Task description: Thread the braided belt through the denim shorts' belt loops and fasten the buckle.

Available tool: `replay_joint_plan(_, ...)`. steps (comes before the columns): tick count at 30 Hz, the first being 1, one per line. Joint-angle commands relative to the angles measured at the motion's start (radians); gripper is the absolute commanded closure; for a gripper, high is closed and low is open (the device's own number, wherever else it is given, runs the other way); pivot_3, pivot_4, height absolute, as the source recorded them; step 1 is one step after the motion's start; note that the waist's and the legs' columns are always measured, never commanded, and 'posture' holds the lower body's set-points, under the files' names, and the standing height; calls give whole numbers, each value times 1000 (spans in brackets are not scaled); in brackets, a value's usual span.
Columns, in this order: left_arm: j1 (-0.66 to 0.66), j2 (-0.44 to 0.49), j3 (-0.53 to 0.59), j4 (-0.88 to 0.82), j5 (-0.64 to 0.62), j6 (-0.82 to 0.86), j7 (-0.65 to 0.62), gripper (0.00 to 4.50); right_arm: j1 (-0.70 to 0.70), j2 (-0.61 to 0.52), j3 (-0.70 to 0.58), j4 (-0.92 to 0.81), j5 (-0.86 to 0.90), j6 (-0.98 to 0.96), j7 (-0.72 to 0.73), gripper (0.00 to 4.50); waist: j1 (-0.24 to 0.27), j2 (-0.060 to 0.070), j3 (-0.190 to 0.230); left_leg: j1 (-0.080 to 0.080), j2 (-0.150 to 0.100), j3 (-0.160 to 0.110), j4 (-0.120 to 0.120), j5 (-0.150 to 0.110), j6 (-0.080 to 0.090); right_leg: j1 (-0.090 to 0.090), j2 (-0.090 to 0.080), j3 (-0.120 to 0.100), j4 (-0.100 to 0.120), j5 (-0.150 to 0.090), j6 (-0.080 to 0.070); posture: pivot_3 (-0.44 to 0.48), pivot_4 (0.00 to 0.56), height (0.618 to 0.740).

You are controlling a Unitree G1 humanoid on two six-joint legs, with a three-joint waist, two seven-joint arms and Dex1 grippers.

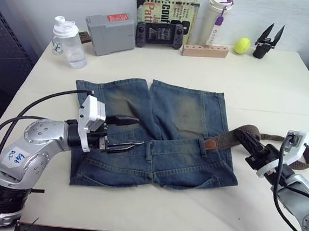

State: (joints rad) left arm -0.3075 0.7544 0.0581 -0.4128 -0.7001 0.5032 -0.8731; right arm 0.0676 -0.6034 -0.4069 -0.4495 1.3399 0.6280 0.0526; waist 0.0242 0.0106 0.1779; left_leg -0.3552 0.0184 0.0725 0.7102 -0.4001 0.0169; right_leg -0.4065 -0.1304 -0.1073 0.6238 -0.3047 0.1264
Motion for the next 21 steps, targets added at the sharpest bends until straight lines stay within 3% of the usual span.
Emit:
replay_joint_plan(1, -26, -13, -4, 9, 20, -8, -9, 948, 17, -1, 27, -54, -58, 14, 13, 4500, 0, 0, 0, 0, 0, 0, 0, 0, 0, 0, 0, 0, 0, 0, 0, 0, 150, 731)
replay_joint_plan(7, -81, -38, -38, 42, 67, -30, -31, 948, 51, 75, 123, -42, -17, 92, -63, 4500, -1, 0, 0, 0, 0, 0, 0, 0, 0, 0, 0, 0, 0, 0, 0, 0, 150, 731)
replay_joint_plan(11, -135, -62, -122, 86, 159, -106, -81, 948, 45, 127, 177, -28, -1, 133, -110, 4500, -1, 0, 0, 0, 0, 0, 0, 0, 0, 0, 0, 0, 0, 0, 0, 0, 150, 731)
replay_joint_plan(21, -322, -231, -341, 313, 429, -444, -200, 948, 1, 219, 128, 149, 282, 186, -262, 4500, -4, -9, -5, 0, 1, 7, 2, 0, 0, 2, 2, -2, 0, 0, 0, 0, 150, 731)
